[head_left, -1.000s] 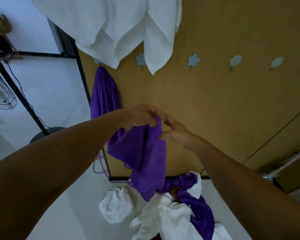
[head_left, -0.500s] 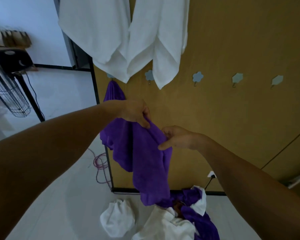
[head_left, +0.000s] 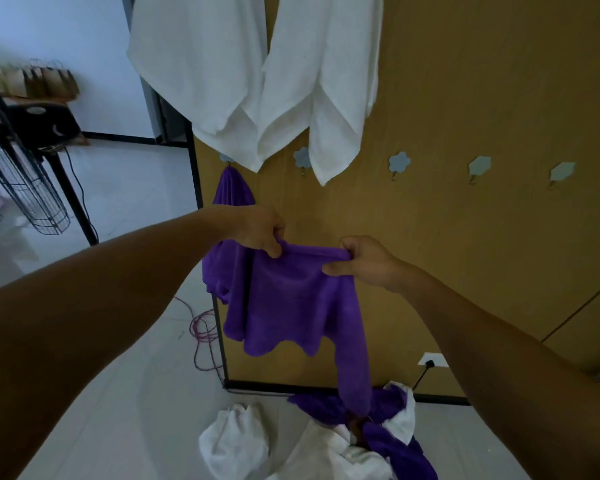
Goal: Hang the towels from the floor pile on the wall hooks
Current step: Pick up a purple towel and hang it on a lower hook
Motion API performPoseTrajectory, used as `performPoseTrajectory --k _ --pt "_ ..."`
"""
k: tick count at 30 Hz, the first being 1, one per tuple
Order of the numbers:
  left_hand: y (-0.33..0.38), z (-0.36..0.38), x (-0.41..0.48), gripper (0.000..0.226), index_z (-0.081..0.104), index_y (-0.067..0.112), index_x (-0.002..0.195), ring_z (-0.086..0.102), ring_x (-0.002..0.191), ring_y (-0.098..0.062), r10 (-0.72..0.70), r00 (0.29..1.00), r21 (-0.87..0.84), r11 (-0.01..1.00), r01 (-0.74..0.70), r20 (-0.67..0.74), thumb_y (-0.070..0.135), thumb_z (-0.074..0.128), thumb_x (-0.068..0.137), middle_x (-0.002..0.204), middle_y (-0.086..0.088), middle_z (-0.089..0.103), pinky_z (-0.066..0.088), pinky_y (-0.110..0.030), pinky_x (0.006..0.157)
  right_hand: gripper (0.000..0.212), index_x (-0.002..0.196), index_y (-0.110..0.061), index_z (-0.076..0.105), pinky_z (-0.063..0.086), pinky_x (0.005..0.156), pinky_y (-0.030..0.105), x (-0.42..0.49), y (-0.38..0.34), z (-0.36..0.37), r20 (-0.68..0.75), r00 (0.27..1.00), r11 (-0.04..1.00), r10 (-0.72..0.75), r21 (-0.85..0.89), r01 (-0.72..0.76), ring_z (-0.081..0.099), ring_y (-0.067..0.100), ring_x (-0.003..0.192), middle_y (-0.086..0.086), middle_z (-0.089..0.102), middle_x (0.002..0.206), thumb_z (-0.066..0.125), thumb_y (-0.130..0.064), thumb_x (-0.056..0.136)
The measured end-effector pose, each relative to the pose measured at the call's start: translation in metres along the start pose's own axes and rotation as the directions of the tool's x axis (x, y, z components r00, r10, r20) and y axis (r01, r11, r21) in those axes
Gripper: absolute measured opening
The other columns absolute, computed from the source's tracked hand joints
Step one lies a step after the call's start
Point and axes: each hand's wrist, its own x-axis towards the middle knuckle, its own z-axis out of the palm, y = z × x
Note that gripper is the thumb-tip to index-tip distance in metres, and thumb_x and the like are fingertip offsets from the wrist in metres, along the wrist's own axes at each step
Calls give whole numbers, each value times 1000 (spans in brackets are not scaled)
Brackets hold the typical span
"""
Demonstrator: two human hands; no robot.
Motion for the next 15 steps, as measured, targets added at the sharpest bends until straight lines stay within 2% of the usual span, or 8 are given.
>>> performPoseTrajectory --k 4,6,8,10,12,13,15 --pt "-9 6 2 21 49 18 71 46 68 -14 -65 991 -42 997 70 117 22 68 78 74 1 50 38 -24 59 17 84 -10 64 49 65 26 1 5 -10 2 999 996 35 79 -35 61 13 72 2 65 80 78 -18 78" --pt "-11 12 4 16 53 20 72 50 73 -16 -93 977 -62 992 107 194 22 68 76 77 1 53 42 -28 65 12 81 -12 65 51 67 26 4 4 -13 -9 999 993 31 112 -30 62 12 73 1 66 80 77 -14 79" --pt "-5 17 6 10 58 20 78 55 77 -16 -82 965 -208 969 136 248 16 67 76 82 2 59 46 -27 66 13 76 -15 64 51 64 23 8 -2 -13 -33 999 980 -8 198 15 63 10 70 -1 66 77 76 -10 79" --pt "8 20 9 13 58 19 80 59 73 -13 -13 959 -492 856 157 282 8 63 81 78 4 63 48 -24 63 17 74 -17 63 51 63 21 15 -9 -11 -55 997 976 -52 210 62 62 6 66 -3 66 74 75 -7 79" --pt "17 22 12 9 59 18 85 61 74 -15 60 966 -705 695 139 250 9 58 87 75 6 66 51 -29 71 17 77 -19 64 51 66 20 22 -17 -10 -56 995 984 -88 148 95 61 6 68 -2 66 77 76 -7 78" --pt "19 22 15 6 62 15 92 63 83 -18 80 973 -774 621 122 218 13 58 88 83 3 70 52 -34 82 15 79 -18 65 51 68 22 26 -18 -12 -55 993 987 -101 122 107 61 7 70 -1 66 79 76 -8 78" --pt "16 22 22 30 64 8 112 62 109 -28 82 984 -869 485 96 155 20 62 85 113 -7 69 45 -42 102 14 85 -13 67 51 68 24 32 -14 -19 -48 995 987 -90 127 95 63 7 71 0 67 80 79 -14 77"
